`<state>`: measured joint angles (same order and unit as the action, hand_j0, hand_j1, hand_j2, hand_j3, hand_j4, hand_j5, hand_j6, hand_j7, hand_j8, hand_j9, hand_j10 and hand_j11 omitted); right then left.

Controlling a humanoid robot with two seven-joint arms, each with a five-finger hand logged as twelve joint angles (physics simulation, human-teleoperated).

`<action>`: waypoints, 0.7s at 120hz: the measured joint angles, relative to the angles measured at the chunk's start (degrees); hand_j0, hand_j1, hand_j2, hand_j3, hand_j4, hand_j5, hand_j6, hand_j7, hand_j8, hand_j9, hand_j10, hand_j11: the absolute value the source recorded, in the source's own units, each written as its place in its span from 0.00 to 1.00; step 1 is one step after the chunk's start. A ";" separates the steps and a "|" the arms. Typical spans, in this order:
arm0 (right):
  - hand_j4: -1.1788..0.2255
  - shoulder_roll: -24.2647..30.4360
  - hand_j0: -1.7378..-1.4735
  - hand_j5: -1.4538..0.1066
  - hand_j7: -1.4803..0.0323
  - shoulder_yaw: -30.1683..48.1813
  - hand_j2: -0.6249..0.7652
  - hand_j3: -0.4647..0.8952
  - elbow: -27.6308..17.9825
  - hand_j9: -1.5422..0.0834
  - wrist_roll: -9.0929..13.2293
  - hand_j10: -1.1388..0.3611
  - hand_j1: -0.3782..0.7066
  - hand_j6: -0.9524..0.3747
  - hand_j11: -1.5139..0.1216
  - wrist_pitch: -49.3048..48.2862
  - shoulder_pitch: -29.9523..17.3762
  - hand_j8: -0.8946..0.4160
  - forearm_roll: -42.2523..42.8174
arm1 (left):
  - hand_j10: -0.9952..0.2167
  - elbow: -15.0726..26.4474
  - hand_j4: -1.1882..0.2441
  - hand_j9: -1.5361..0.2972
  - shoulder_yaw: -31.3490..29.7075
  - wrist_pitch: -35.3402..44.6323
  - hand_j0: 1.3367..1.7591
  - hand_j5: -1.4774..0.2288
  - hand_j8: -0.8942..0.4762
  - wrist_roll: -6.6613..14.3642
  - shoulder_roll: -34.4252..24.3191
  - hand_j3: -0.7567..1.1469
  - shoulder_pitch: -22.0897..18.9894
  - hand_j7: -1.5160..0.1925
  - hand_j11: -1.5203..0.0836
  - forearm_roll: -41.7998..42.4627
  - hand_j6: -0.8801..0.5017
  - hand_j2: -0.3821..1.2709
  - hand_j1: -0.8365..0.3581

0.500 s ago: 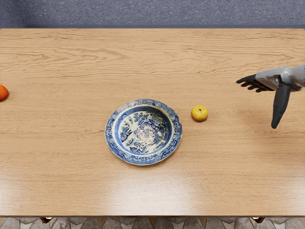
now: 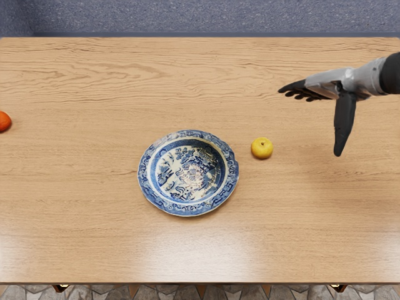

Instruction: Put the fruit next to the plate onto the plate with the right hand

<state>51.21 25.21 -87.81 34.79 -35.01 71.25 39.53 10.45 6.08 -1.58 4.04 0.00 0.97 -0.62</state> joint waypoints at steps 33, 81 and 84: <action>0.84 -11.19 0.30 0.93 0.98 -0.04 0.45 0.34 -5.47 0.95 0.20 0.76 0.03 0.71 0.93 2.89 -4.71 0.68 16.35 | 0.81 0.00 0.82 0.82 -0.01 0.00 0.76 0.85 0.64 0.00 0.00 0.40 0.00 0.87 0.93 -0.01 0.62 0.23 0.97; 0.84 -16.15 0.30 0.93 0.98 -0.06 0.45 0.34 -5.79 0.95 0.21 0.76 0.03 0.71 0.93 14.90 -11.77 0.68 30.67 | 0.81 0.00 0.82 0.82 -0.01 0.00 0.76 0.85 0.64 0.00 0.00 0.40 0.00 0.87 0.93 -0.01 0.62 0.23 0.97; 0.84 -16.36 0.30 0.93 0.98 -0.07 0.45 0.34 -5.77 0.95 0.21 0.76 0.03 0.71 0.93 15.48 -12.22 0.68 31.13 | 0.81 0.00 0.82 0.82 -0.01 0.00 0.76 0.85 0.64 0.00 0.00 0.40 0.00 0.87 0.93 -0.01 0.62 0.23 0.97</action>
<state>34.85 25.14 -93.58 35.00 -19.54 59.03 70.66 10.44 6.07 -1.58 4.04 0.00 0.97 -0.64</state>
